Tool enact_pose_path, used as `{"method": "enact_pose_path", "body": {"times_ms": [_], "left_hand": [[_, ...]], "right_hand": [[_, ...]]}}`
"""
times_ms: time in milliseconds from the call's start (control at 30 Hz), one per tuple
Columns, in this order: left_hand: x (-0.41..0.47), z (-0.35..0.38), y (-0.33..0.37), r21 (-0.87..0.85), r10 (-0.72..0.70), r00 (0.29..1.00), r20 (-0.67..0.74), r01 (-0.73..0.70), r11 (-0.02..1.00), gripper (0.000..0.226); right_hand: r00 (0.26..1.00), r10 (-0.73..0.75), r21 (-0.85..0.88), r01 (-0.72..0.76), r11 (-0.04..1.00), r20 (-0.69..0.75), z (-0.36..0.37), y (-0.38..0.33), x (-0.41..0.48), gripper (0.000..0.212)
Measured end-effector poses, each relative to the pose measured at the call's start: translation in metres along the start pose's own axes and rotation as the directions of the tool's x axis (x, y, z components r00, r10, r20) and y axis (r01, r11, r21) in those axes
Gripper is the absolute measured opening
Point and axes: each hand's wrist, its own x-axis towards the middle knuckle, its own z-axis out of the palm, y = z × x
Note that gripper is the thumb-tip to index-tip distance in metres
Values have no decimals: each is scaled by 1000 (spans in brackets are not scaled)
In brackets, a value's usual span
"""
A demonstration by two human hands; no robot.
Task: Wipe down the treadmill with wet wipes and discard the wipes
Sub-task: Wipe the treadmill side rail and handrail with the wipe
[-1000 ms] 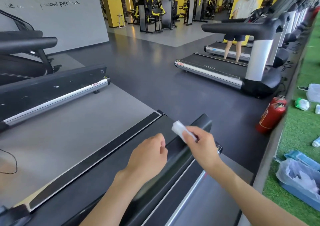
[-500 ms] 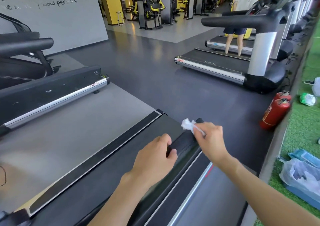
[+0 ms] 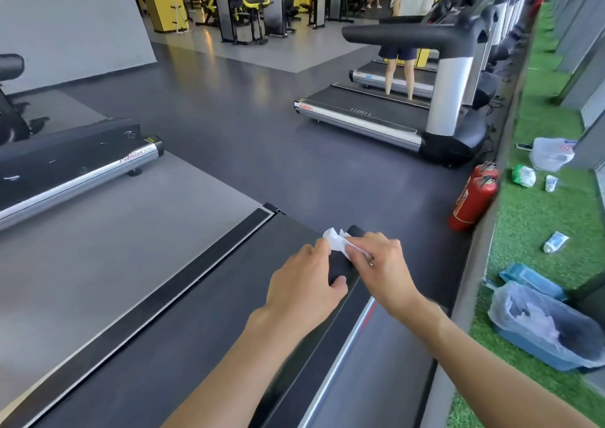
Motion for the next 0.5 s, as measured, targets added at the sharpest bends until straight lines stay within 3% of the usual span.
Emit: {"method": "enact_pose_path", "body": {"times_ms": [167, 267, 500], "left_hand": [[31, 6, 11, 19, 19, 999, 37, -19, 1000, 27], [67, 13, 15, -24, -48, 996, 78, 50, 998, 25], [195, 48, 23, -100, -246, 963, 110, 257, 961, 24]], "right_hand": [[989, 151, -2, -151, 989, 7, -11, 45, 30, 27], [972, 227, 69, -231, 971, 57, -15, 75, 57, 22], [973, 51, 274, -114, 955, 227, -14, 127, 157, 22]]}}
